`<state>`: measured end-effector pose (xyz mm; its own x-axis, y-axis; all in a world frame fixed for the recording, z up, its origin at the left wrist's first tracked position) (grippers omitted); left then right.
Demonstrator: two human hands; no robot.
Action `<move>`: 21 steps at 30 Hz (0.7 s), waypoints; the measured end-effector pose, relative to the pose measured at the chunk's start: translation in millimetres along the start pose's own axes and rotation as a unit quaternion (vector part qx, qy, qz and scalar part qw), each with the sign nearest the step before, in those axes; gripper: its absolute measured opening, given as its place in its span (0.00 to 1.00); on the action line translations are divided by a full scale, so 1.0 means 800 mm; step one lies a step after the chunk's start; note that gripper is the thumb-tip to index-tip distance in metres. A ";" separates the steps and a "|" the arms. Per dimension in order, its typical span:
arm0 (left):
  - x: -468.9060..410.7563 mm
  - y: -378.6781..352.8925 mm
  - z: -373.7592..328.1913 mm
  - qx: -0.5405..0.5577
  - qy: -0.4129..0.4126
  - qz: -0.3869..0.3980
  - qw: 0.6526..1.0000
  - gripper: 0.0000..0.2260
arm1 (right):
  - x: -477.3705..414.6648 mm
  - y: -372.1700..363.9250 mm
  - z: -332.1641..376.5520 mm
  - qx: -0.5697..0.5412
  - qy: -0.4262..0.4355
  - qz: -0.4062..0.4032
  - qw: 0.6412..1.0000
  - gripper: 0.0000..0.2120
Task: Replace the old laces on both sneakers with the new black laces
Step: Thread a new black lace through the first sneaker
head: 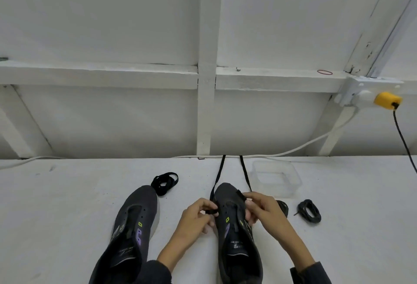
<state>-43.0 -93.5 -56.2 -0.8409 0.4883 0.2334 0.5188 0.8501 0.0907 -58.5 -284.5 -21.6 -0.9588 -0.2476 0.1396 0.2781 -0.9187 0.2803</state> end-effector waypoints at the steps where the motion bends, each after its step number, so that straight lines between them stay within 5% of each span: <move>1: 0.001 -0.001 0.003 -0.007 -0.003 0.002 1.000 0.13 | 0.006 0.000 -0.010 0.007 -0.010 -0.004 1.000 0.12; 6: 0.005 -0.004 0.013 -0.007 0.000 -0.005 1.000 0.10 | 0.030 0.004 -0.040 0.010 -0.036 -0.056 0.998 0.20; 11: 0.002 -0.004 0.016 -0.016 0.000 -0.030 0.999 0.04 | 0.037 -0.001 -0.032 -0.014 -0.012 -0.057 0.998 0.03; 18: 0.002 -0.002 0.010 -0.014 -0.019 -0.002 1.000 0.07 | 0.031 0.003 -0.038 -0.028 -0.004 -0.086 0.996 0.07; 21: 0.003 -0.001 0.008 -0.016 -0.029 -0.007 0.999 0.07 | 0.031 0.012 -0.040 -0.010 0.001 -0.097 0.995 0.18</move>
<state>-46.6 -91.8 -61.5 -0.8556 0.4871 0.1754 0.5101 0.8511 0.1247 -81.4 -309.2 -46.2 -0.9944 -0.0652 0.0833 0.0863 -0.9551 0.2834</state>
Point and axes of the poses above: each hand's wrist, its own x-axis away from the middle knuckle, its own y-axis out of the back of the hand, z = x × y, the point moved 8 cm from there along -x, towards the middle knuckle, and after that the axes turned 15 degrees about z, right-handed, at the moved point
